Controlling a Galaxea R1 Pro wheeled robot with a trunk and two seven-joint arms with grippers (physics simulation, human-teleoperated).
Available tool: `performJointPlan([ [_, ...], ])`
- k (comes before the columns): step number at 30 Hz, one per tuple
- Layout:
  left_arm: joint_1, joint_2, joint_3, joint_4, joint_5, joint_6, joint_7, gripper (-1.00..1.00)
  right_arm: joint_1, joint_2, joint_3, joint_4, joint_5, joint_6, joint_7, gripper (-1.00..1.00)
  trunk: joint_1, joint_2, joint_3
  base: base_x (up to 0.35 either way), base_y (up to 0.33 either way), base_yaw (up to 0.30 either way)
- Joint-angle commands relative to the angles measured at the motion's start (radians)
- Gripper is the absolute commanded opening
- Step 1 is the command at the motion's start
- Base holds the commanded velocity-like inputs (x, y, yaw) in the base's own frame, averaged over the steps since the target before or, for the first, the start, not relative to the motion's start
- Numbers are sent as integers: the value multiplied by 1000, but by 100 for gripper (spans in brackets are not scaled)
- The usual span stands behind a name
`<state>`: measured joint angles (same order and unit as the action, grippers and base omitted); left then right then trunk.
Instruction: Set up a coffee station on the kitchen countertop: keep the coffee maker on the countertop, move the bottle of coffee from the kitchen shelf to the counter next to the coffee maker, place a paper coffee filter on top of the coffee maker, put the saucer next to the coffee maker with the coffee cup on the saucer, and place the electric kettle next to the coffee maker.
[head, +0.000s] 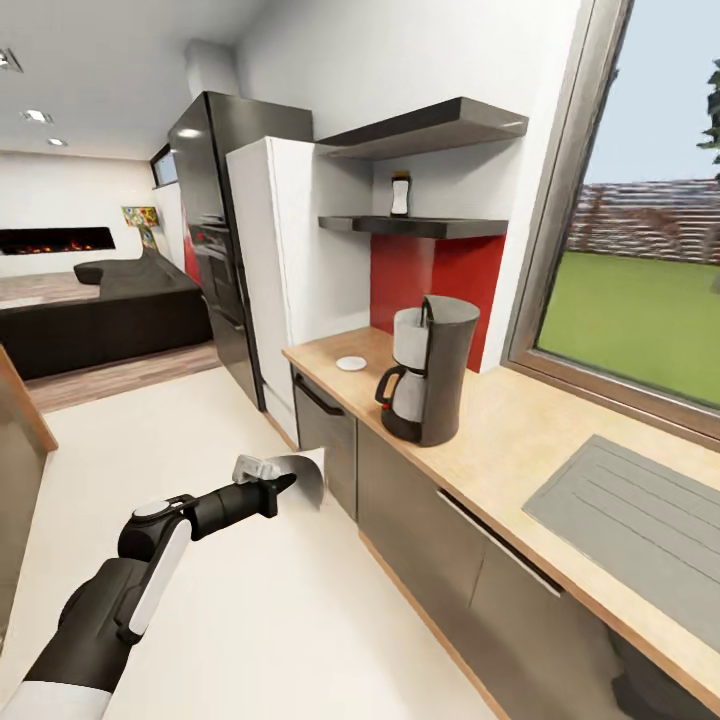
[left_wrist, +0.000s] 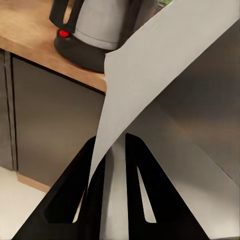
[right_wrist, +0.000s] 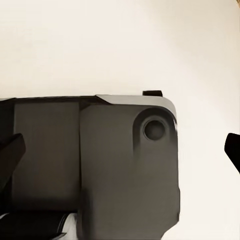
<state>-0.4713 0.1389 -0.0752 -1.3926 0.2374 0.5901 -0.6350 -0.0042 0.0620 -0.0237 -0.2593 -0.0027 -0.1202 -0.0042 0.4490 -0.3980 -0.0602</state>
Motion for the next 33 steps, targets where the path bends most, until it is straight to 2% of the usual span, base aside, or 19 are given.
performJointPlan([
  [1, -1, 1, -1, 0, 5, 5, 2, -100, 0, 0, -2, 0, 0, -3, 0, 100, 1, -2, -3, 253, 227, 262],
  [11, -1, -1, -1, 0, 5, 5, 1, -100, 0, 0, -2, -1, 0, -4, 0, 100, 1, -2, -7, 253, 227, 235],
  [18, -1, -1, -1, 0, 5, 5, 1, -100, 0, -1, 8, 1, 5, -5, 3, 100, 1, -2, -7, 253, 227, 16],
  [33, -1, -2, -2, 0, 5, 5, 3, -100, 0, -1, 0, 0, 1, -4, 4, 100, 1, -2, -7, 253, 227, 0],
])
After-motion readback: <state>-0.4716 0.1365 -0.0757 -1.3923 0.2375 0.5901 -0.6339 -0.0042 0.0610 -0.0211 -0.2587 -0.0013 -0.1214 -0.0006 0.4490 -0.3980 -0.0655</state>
